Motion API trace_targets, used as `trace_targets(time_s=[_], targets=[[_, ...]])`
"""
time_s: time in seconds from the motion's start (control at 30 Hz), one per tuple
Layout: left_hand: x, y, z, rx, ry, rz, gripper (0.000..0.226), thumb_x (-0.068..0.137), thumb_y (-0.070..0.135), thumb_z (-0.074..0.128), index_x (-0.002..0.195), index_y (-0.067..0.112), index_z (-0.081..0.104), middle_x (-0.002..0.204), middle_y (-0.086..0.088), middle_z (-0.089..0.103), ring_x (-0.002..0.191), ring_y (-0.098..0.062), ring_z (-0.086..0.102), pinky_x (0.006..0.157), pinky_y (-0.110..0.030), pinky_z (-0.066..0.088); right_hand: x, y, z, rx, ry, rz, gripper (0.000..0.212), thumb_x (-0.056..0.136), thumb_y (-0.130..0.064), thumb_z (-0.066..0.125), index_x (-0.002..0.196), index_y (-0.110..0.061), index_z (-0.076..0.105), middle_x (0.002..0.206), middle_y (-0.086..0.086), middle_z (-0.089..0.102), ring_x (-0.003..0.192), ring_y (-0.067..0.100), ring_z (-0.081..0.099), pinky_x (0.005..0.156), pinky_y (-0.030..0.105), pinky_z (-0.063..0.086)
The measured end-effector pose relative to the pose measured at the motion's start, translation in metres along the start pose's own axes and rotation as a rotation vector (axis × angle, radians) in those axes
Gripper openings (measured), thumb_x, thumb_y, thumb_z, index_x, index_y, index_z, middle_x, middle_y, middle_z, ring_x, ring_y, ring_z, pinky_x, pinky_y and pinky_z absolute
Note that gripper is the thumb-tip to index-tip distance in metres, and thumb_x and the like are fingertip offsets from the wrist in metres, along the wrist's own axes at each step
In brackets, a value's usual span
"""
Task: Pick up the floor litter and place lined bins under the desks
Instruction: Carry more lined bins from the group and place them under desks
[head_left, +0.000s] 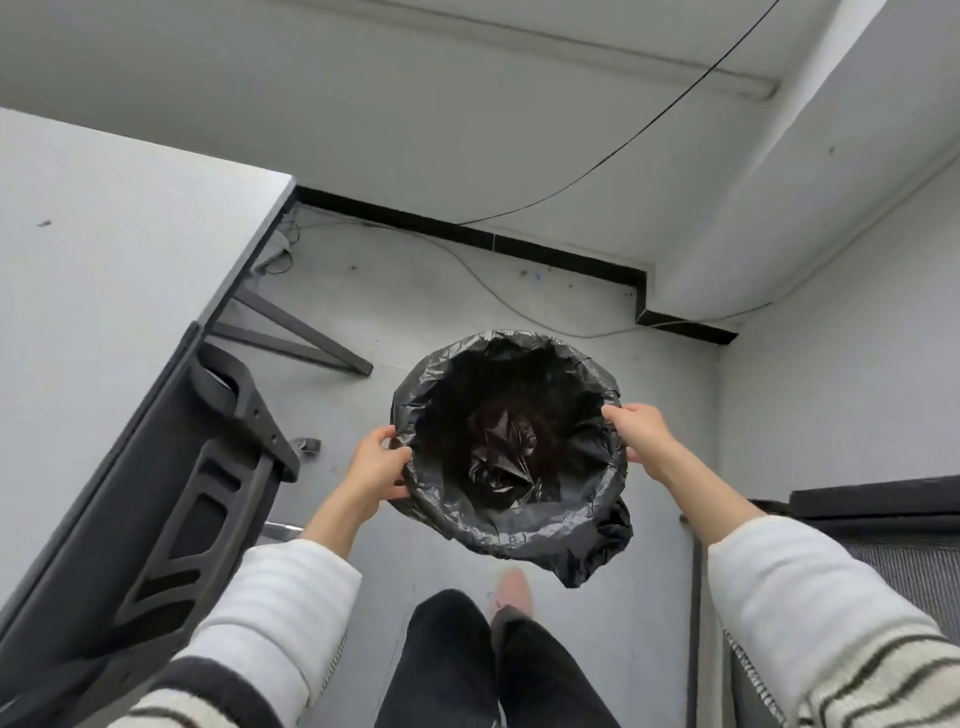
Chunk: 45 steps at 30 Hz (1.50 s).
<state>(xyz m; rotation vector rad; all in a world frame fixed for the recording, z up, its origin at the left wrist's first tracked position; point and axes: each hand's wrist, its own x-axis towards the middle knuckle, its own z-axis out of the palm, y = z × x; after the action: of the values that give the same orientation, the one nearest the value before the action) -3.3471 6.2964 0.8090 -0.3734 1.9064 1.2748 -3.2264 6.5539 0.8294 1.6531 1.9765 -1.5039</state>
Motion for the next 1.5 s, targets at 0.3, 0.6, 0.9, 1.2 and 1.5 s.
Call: trace_targets(time_s=[0.3,0.6,0.9,1.2,1.5], targets=[[0.144,0.080,0.001,-0.104,0.102,-0.109,0.047,0.093,-0.003,0.045,0.138,0.012,0.039,0.106,-0.013,0.058,0.094,-0.028,0.060,0.073,-0.041,0.055,0.153,-0.129,0.049,-0.097,-0.061,0.026,0.038,0.089,-0.010,0.044,0.058,-0.020,0.024,0.060,0.001,0.022,0.057,0.017,0.020,0.069,0.032,0.026],[0.328,0.069,-0.002,-0.047,0.249,-0.293,0.042,0.091,-0.001,0.045,0.126,0.022,0.049,0.098,-0.015,0.067,0.090,-0.030,0.066,0.083,-0.043,0.057,0.331,-0.168,0.167,-0.115,-0.140,0.081,0.010,0.091,-0.013,0.047,0.083,-0.014,0.054,0.069,0.003,0.043,0.067,0.017,0.038,0.065,0.028,0.036],[0.542,-0.011,-0.009,-0.041,0.408,-0.381,0.025,0.084,0.005,0.052,0.107,0.013,0.061,0.102,-0.009,0.070,0.100,-0.029,0.066,0.092,-0.046,0.053,0.502,-0.126,0.306,-0.110,-0.292,0.205,0.014,0.092,-0.005,0.044,0.088,-0.016,0.051,0.077,0.007,0.051,0.062,0.015,0.045,0.061,0.029,0.041],[0.624,-0.038,-0.033,0.083,0.702,-0.345,0.033,0.092,0.004,0.046,0.124,0.009,0.053,0.117,-0.014,0.064,0.109,-0.032,0.059,0.098,-0.040,0.046,0.567,-0.107,0.408,-0.083,-0.446,0.090,0.040,0.089,0.001,0.048,0.126,-0.011,0.050,0.097,0.011,0.061,0.079,0.022,0.058,0.088,0.047,0.053],[0.645,-0.054,-0.069,0.095,0.809,-0.358,0.034,0.093,0.003,0.043,0.125,0.008,0.055,0.122,-0.013,0.062,0.112,-0.031,0.058,0.098,-0.035,0.043,0.569,-0.108,0.476,0.051,-0.489,0.045,0.049,0.088,0.009,0.044,0.129,-0.015,0.052,0.091,0.001,0.066,0.077,0.019,0.062,0.082,0.041,0.054]])
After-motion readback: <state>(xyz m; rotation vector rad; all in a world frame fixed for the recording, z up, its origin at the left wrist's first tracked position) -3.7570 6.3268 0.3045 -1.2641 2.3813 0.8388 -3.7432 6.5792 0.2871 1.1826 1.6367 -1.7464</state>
